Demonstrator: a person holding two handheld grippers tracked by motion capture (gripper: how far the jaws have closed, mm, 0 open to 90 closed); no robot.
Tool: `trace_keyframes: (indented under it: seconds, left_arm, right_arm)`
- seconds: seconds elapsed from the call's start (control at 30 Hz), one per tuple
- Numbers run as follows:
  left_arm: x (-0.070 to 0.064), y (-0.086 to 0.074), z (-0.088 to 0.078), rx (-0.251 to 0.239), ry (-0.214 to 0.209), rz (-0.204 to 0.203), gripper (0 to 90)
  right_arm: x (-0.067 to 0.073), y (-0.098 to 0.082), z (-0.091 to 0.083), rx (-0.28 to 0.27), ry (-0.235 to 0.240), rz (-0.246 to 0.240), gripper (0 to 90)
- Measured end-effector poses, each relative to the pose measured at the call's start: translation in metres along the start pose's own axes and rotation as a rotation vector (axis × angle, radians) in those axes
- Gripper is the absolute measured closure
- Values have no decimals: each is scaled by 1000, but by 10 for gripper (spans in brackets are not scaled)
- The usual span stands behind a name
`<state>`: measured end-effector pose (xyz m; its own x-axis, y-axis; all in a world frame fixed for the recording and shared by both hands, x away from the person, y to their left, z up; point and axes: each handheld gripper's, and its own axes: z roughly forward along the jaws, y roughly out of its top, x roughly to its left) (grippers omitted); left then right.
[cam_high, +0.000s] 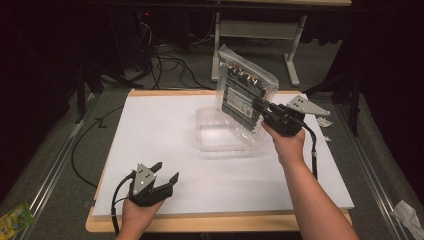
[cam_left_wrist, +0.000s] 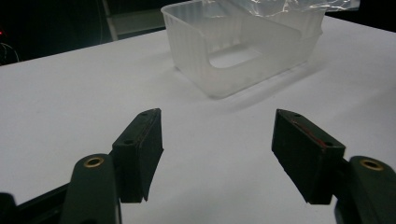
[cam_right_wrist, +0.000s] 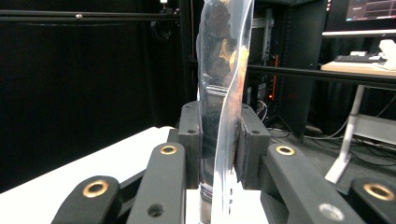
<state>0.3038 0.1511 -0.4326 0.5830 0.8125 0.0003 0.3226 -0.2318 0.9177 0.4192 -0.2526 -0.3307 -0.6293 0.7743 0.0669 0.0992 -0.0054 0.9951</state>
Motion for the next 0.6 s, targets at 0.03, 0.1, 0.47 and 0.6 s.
trace_keyframes:
  seconds: [0.03,0.1,0.47,0.6]
  left_arm:
    - [0,0,0,1,0,1,342]
    - [0,0,0,1,0,1,342]
    - [0,-1,2,7,-8,16,345]
    - [-1,0,3,12,-16,22,342]
  right_arm:
    - [-1,0,3,5,3,-1,765]
    - [-1,0,8,10,3,-2,765]
    - [-2,-3,49,57,29,-19,765]
    - [-5,-4,57,75,33,-19,766]
